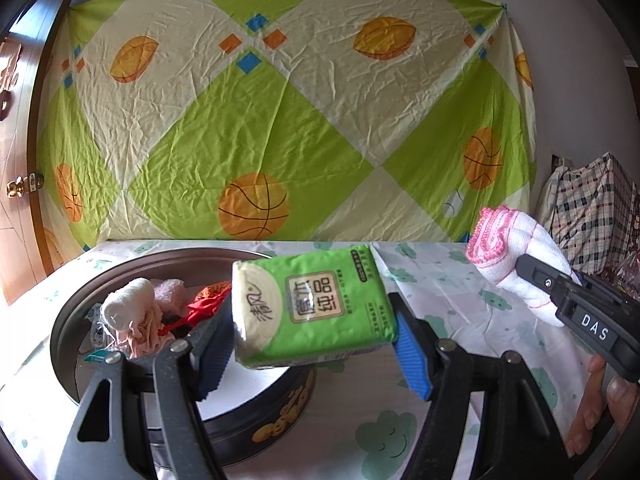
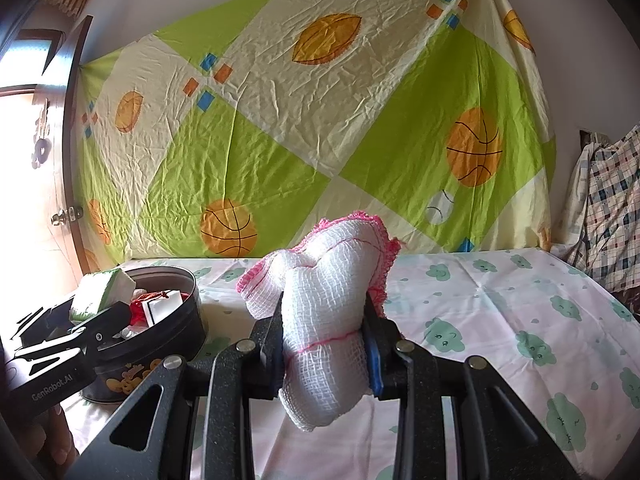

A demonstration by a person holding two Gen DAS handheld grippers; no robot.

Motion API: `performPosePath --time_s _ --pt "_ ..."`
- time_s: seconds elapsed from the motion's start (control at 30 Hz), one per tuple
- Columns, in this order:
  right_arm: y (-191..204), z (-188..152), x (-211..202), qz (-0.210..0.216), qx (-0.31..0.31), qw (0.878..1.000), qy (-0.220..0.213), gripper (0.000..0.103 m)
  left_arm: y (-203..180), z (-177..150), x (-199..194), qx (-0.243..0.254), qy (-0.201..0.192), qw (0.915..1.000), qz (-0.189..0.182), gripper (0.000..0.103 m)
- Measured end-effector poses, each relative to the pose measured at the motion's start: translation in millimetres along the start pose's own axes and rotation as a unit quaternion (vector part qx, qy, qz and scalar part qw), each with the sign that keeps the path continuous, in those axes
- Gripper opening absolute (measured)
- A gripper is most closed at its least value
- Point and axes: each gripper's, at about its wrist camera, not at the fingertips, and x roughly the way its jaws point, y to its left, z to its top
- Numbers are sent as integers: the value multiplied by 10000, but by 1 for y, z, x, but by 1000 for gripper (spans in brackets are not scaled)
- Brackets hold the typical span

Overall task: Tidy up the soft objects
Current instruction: 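Carry the mesh cloth with the right tool while the left tool carries the tissue pack over the tin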

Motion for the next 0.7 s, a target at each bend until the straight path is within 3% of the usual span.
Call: performPosePath --time_s 0.7 --pt "23 -2 -4 401 133 9990 -137 33 39 0 -8 -236 -178 9991 288 72"
